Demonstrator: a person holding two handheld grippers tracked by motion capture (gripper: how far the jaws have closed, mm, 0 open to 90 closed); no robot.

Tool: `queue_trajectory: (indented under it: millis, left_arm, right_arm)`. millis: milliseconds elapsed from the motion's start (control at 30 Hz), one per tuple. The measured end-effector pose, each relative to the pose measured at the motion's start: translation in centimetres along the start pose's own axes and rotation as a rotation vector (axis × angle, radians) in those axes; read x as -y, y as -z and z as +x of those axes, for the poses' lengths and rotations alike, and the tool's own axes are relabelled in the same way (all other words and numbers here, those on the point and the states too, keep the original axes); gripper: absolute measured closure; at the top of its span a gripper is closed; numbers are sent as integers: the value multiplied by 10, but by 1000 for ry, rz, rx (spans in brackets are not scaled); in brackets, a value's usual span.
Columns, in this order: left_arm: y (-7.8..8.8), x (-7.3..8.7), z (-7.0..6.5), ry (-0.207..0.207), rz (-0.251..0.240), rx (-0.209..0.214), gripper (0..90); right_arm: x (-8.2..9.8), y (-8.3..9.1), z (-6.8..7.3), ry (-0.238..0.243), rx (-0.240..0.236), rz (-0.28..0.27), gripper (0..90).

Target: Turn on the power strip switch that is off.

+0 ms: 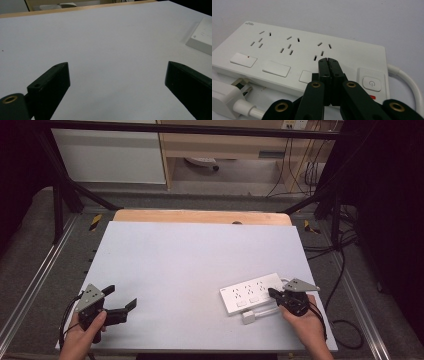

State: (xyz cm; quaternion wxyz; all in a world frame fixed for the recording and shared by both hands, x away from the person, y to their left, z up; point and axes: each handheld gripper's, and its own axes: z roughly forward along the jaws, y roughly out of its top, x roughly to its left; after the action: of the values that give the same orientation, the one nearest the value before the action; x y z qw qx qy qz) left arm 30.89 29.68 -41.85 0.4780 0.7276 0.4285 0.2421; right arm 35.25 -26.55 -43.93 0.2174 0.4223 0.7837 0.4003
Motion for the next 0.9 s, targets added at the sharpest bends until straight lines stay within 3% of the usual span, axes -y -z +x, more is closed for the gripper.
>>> queue_trajectory:
  millis: [900]
  left_arm:
    - [0,0,0,6,-1,3,60]
  right_arm:
    - [2,0,1,3,5,-9,900]
